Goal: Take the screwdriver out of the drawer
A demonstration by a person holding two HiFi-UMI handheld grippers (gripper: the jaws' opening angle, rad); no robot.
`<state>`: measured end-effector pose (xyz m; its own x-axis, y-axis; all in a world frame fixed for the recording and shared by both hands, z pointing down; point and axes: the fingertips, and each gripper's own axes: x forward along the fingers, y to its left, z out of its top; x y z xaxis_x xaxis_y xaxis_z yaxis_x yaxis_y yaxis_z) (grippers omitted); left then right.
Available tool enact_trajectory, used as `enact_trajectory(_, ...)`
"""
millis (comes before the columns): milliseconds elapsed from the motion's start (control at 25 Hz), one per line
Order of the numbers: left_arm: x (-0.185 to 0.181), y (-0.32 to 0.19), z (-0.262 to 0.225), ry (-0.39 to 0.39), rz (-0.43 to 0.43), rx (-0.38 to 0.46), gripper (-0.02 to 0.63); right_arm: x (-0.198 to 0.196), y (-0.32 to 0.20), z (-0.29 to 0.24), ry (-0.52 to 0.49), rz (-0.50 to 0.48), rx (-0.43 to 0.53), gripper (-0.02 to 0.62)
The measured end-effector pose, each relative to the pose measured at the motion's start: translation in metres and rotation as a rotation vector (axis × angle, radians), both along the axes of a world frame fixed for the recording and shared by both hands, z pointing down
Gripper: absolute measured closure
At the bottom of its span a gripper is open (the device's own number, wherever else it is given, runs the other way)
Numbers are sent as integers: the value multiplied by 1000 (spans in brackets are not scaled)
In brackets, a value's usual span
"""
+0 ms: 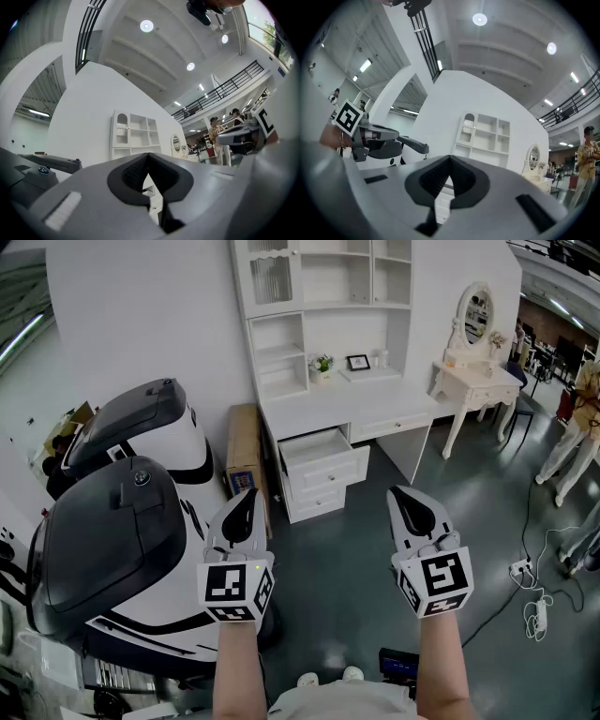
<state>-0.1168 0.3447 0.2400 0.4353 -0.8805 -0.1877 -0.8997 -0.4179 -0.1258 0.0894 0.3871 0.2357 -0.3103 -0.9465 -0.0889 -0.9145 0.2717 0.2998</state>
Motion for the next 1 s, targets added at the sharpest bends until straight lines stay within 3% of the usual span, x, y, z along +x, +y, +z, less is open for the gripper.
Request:
enact_trajectory(680, 72, -30, -2, -44, -38, 32, 600, 69, -32, 12, -25, -25, -4, 589)
enact_trajectory(1000, 80, -68, 10, -44, -30, 9, 600, 77, -71, 20, -41, -23, -17, 589)
